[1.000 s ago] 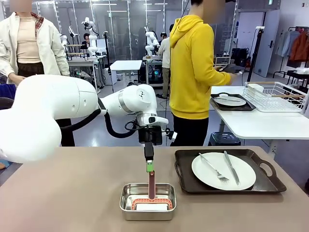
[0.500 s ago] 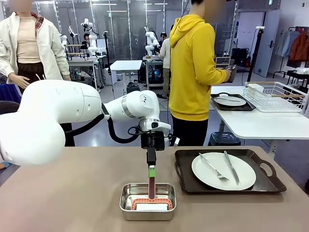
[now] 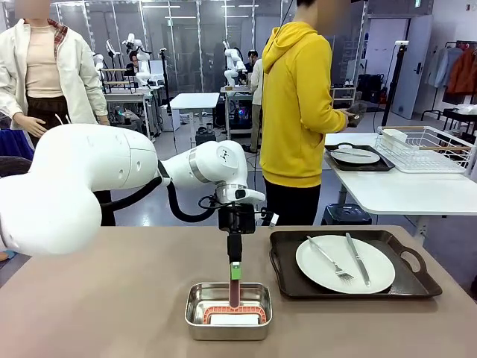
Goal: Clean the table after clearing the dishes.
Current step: When the left (or right) Handle tray is removed, use the left hand (or right hand) to clean the left (or right) side of the table with the Lint Roller.
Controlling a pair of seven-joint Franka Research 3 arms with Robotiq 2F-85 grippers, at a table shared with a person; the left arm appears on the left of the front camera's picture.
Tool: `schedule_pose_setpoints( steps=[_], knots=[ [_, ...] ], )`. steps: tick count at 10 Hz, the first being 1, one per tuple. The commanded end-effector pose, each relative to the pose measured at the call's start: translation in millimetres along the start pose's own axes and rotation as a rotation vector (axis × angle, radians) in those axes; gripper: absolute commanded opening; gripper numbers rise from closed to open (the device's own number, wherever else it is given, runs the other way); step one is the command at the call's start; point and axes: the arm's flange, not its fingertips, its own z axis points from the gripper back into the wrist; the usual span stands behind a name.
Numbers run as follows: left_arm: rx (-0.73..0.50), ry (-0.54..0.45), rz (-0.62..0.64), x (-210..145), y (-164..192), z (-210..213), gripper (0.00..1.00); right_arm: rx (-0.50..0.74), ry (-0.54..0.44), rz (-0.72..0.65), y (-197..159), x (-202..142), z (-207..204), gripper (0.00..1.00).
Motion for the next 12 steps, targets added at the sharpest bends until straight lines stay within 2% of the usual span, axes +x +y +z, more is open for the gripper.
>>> schedule_pose_setpoints(
  steps=[1,5,6,8,10,12],
  knots=[
    [-0.030,0.002,0.033,0,-6,1,0.00,0.013,-0.004,0.009,3,0,2,1.00],
    [0.002,-0.001,0.053,0,-13,-1,0.00,0.013,-0.004,0.009,3,0,2,1.00],
    [0.031,-0.010,0.081,-5,-28,8,0.00,0.013,-0.004,0.009,3,0,2,1.00],
    [0.056,-0.046,0.175,-26,-77,31,0.00,0.013,-0.004,0.009,3,0,2,1.00],
    [0.118,-0.100,0.286,-72,-145,54,0.00,0.013,-0.004,0.009,3,0,2,1.00],
    [0.133,-0.267,0.424,-133,-188,61,0.00,0.013,-0.004,0.009,3,0,2,1.00]
  ],
)
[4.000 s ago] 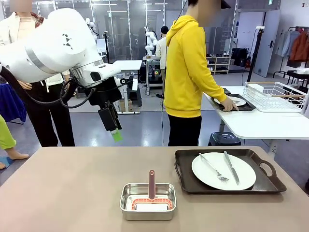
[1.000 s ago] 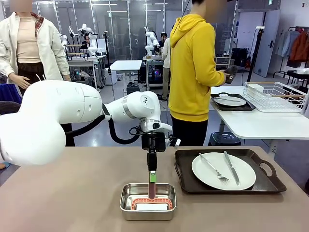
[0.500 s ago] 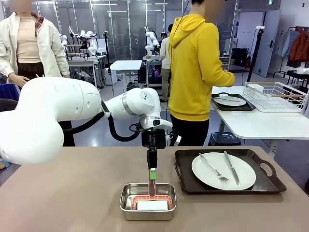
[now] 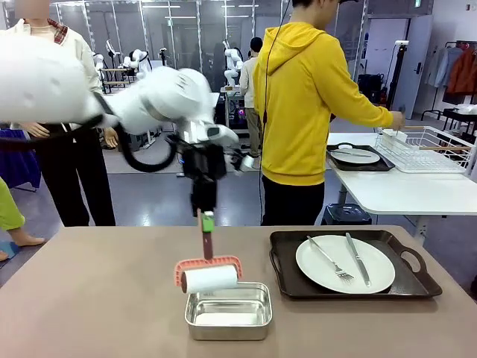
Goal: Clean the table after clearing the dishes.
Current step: When the left (or right) Handle tray is removed, use the left hand (or right hand) to clean the left (or right) side of the table with the Lint Roller.
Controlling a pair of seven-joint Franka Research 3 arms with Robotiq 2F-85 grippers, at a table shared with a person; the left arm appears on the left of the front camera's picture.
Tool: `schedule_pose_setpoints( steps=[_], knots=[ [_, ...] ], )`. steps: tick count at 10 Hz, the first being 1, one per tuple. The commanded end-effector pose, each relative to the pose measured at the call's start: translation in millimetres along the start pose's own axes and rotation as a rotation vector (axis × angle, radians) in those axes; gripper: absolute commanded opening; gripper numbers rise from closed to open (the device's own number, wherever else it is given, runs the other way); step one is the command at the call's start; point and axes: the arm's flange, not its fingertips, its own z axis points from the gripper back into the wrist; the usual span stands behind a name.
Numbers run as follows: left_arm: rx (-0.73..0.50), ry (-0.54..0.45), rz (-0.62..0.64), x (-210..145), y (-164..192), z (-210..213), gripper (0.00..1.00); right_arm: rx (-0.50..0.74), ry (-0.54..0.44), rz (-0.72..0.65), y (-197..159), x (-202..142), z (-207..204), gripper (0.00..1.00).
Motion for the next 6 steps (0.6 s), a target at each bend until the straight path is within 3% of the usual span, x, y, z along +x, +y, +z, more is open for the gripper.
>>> schedule_pose_setpoints(
  steps=[1,2,4,6],
  knots=[
    [-0.027,-0.214,0.162,-90,-15,-26,0.00,0.013,-0.003,0.009,3,0,1,1.00],
    [-0.031,-0.394,0.308,-138,-12,-27,0.00,0.013,-0.003,0.009,3,0,1,1.00],
    [-0.070,-0.701,0.485,-199,14,-43,0.00,0.013,-0.003,0.009,3,0,1,1.00],
    [-0.090,-0.848,0.697,-232,45,-58,0.00,0.013,-0.003,0.009,3,0,1,1.00]
  ],
)
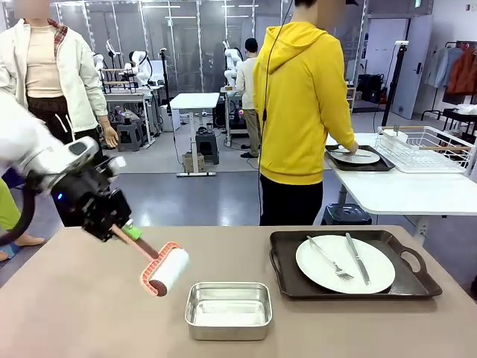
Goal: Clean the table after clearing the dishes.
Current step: When the left (or right) Handle tray is removed, use the left hand (or right hand) to clean the left (or right) side of the table with the Lint Roller.
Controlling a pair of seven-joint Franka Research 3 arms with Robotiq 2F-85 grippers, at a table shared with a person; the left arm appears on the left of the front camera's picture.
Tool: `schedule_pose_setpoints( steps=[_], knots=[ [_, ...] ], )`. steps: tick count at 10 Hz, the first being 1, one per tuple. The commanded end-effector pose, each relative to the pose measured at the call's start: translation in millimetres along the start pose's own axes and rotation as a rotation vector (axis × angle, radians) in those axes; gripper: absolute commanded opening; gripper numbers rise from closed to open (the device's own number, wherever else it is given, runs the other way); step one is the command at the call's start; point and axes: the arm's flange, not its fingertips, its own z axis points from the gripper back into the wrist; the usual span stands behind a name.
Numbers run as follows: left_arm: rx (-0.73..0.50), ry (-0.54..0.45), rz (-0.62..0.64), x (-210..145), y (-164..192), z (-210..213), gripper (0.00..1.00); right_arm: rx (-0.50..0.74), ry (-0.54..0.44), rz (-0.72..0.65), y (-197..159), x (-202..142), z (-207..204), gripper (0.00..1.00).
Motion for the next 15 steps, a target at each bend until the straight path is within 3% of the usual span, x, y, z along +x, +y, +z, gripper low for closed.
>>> schedule_pose_setpoints(
  steps=[1,3,4,5,9,10,15],
  knots=[
    [-0.036,-0.246,0.097,-8,15,-12,0.00,0.012,-0.003,0.008,2,0,1,1.00],
    [-0.023,-0.320,0.183,-10,43,-14,0.00,0.012,-0.003,0.008,2,0,1,1.00],
    [0.020,-0.258,0.028,-4,41,-22,0.00,0.012,-0.003,0.008,2,0,1,1.00],
    [-0.030,-0.266,0.192,-13,48,-3,0.00,0.012,-0.003,0.008,2,0,1,1.00],
    [-0.030,-0.266,0.192,-13,48,-3,0.00,0.012,-0.003,0.008,2,0,1,1.00],
    [-0.015,-0.272,0.177,-11,50,-7,0.23,0.012,-0.003,0.008,2,0,1,1.00],
    [-0.001,-0.275,0.078,23,97,-55,0.23,0.012,-0.003,0.008,2,0,1,1.00]
  ],
)
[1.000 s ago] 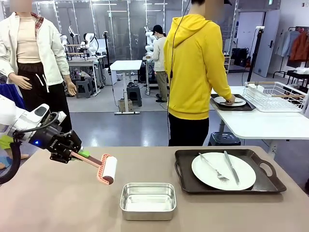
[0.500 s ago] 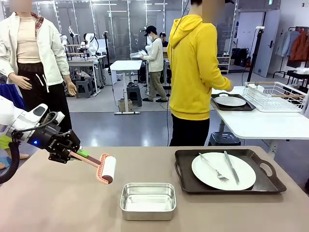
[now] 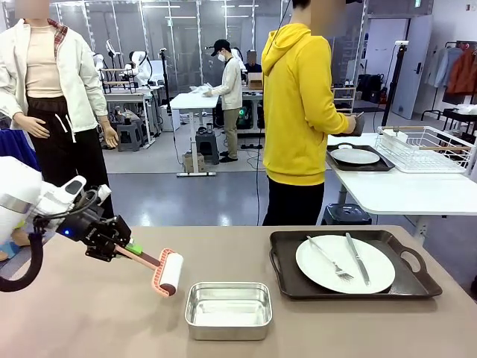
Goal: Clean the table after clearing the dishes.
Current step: When the left (or right) Handle tray is removed, use the left hand (or right hand) to clean the left (or right) side of the table with the Lint Roller.
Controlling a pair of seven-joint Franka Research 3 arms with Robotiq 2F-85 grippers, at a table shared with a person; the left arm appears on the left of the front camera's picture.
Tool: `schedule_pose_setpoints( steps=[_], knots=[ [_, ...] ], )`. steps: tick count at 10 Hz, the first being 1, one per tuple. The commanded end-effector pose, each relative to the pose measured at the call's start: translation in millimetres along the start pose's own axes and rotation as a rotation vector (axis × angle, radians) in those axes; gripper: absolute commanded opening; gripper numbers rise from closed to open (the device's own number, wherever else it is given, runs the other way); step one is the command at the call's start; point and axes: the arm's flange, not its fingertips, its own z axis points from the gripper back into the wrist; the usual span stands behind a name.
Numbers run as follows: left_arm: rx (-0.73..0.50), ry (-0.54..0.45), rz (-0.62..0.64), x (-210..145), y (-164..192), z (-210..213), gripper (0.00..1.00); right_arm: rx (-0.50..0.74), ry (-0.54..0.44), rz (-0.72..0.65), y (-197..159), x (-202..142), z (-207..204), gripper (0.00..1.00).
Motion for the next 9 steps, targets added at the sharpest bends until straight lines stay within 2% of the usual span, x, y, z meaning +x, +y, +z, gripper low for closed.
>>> schedule_pose_setpoints(
  steps=[1,2,5,9],
  knots=[
    [0.028,-0.058,-0.017,10,15,-16,0.23,0.012,-0.004,0.009,3,0,2,1.00],
    [0.063,-0.078,-0.019,13,31,-16,0.23,0.012,-0.004,0.009,3,0,2,1.00],
    [0.069,-0.071,-0.015,11,71,-2,0.23,0.012,-0.004,0.009,3,0,2,1.00],
    [0.115,-0.014,-0.001,0,126,76,0.23,0.012,-0.004,0.009,3,0,2,1.00]
  ],
)
